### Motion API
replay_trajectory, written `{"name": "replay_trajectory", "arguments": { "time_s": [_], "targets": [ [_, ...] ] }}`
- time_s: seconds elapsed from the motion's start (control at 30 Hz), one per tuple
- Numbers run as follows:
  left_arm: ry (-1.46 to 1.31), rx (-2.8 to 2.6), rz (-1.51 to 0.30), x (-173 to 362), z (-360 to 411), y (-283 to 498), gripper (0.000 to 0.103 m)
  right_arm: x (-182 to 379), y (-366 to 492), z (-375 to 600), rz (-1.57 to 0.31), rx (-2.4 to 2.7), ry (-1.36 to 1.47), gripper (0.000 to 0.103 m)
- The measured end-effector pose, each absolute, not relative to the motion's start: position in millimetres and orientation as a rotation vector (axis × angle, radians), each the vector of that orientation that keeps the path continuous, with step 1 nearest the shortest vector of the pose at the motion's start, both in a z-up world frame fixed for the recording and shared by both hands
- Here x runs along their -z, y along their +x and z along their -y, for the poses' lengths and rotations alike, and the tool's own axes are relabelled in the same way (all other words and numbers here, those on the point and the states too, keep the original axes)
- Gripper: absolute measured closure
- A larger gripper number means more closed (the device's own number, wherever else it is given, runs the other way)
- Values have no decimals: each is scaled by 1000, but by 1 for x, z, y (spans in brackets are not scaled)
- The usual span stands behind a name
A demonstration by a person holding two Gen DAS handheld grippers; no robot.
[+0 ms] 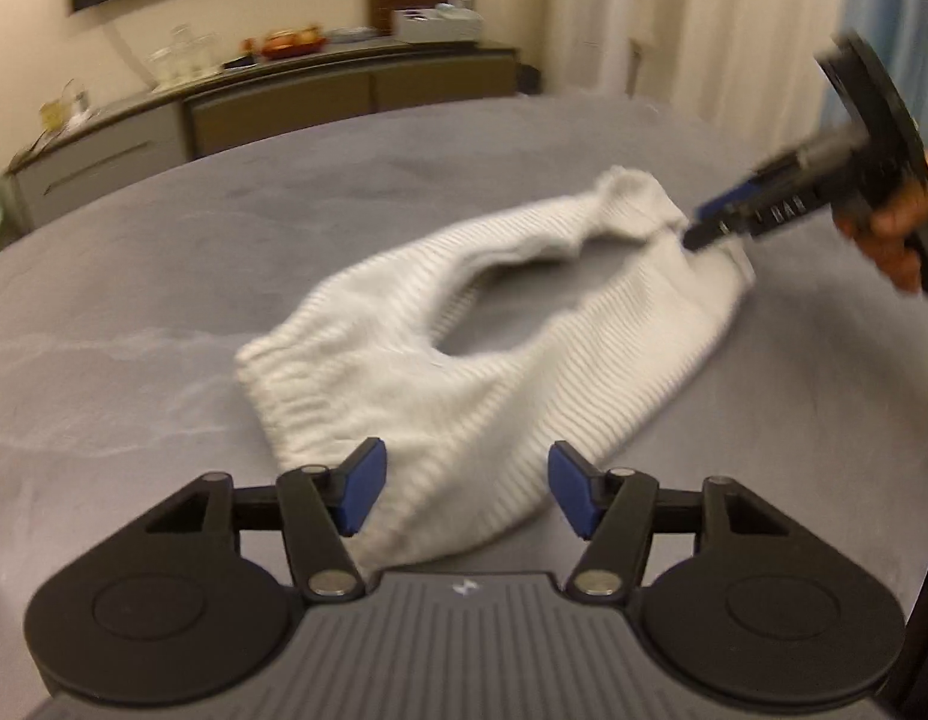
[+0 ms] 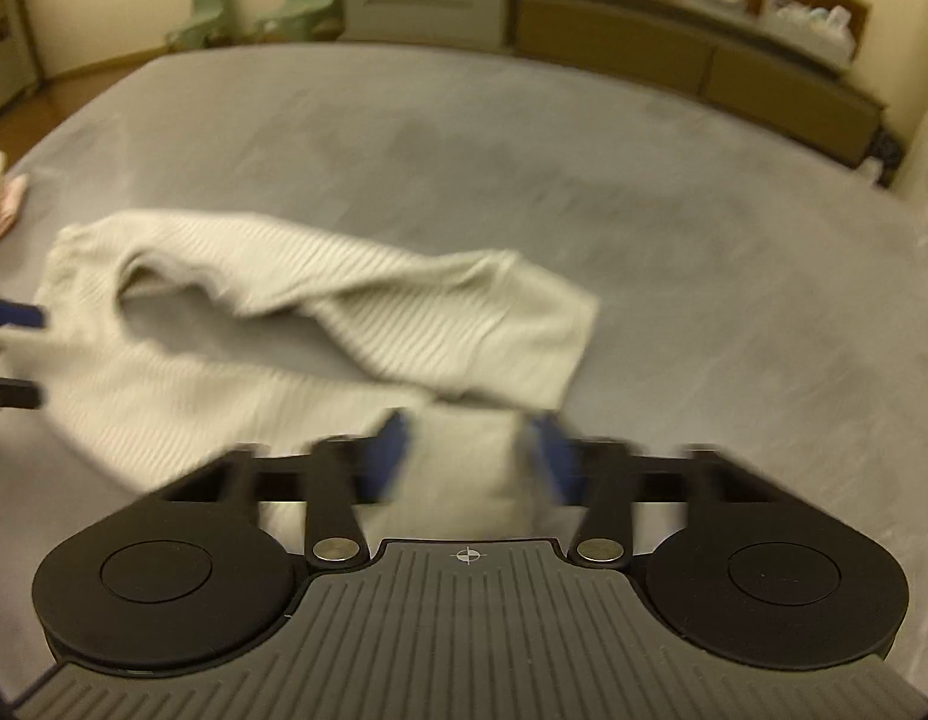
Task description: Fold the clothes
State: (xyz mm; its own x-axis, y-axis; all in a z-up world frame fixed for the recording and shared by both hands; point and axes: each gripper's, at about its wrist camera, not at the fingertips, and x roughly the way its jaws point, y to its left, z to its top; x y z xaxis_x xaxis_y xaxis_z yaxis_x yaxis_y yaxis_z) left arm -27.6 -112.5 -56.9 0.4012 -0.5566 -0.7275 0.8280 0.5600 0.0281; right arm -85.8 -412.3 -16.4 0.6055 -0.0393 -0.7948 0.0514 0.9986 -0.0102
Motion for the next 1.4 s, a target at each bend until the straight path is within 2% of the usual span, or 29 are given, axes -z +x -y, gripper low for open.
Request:
{"name": "replay_trajectory", "arguments": {
  "time_s": [0.03, 0.07, 0.1, 0.13, 0.2, 0.37, 0.4, 0.47, 0.5, 0.53, 0.57, 0.63, 0.67, 0.7, 0.77, 0.8, 0.83, 0.87, 0.97, 1.07, 1.13, 1.17, 1.23, 1.3, 1.4],
  "targets": [
    [439, 914, -721, 58, 114, -32, 64, 14, -92, 409, -908, 42, 4, 79],
    [454, 917, -705, 59, 114, -36, 67, 11, -98, 406, -897, 32, -6, 83],
    [467, 915, -686, 59, 113, -40, 75, 9, -105, 403, -886, 21, -16, 91],
    [480, 911, -668, 58, 111, -44, 86, 6, -111, 400, -875, 11, -26, 93],
    [507, 914, -639, 58, 106, -50, 90, 0, -126, 396, -856, 3, -45, 93],
    [586, 1006, -630, 62, 94, -67, 88, 0, -161, 395, -860, 12, -49, 93],
    [598, 1023, -621, 61, 93, -70, 87, 1, -163, 397, -866, 29, -30, 88],
    [618, 1047, -604, 61, 92, -74, 82, 2, -160, 408, -851, 86, 37, 68],
    [630, 1052, -592, 62, 93, -76, 82, 3, -157, 413, -845, 112, 68, 52],
    [638, 1054, -581, 63, 95, -77, 81, 6, -148, 414, -846, 119, 81, 42],
    [644, 1054, -573, 64, 97, -77, 81, 8, -139, 415, -847, 126, 93, 40],
    [649, 1055, -564, 66, 100, -77, 81, 14, -120, 417, -849, 140, 118, 22],
    [651, 1055, -560, 67, 101, -77, 81, 17, -111, 418, -850, 147, 131, 19],
    [652, 1052, -554, 68, 102, -77, 81, 20, -102, 419, -850, 154, 143, 19],
    [655, 1042, -545, 69, 103, -77, 81, 25, -84, 421, -853, 167, 166, 35],
    [656, 1026, -541, 69, 103, -77, 86, 28, -81, 417, -860, 159, 143, 54],
    [656, 1010, -538, 68, 103, -76, 92, 30, -78, 414, -866, 148, 122, 83],
    [648, 1002, -531, 66, 100, -76, 94, 26, -81, 412, -854, 117, 119, 88],
    [611, 1028, -501, 51, 84, -80, 96, 1, -115, 398, -727, 50, -3, 89],
    [629, 1089, -482, 46, 74, -90, 95, -8, -185, 370, -543, 4, -358, 89],
    [671, 1136, -477, 50, 71, -99, 91, 5, -209, 378, -613, 35, -365, 87],
    [692, 1160, -475, 52, 69, -103, 91, 11, -221, 382, -650, 51, -368, 83],
    [719, 1199, -477, 55, 70, -109, 87, 15, -232, 393, -709, 80, -292, 64],
    [711, 1217, -473, 54, 71, -109, 87, 11, -241, 406, -719, 92, -164, 50],
    [596, 1193, -491, 41, 70, -91, 77, 2, -249, 425, -700, 111, 27, 46]
  ]
}}
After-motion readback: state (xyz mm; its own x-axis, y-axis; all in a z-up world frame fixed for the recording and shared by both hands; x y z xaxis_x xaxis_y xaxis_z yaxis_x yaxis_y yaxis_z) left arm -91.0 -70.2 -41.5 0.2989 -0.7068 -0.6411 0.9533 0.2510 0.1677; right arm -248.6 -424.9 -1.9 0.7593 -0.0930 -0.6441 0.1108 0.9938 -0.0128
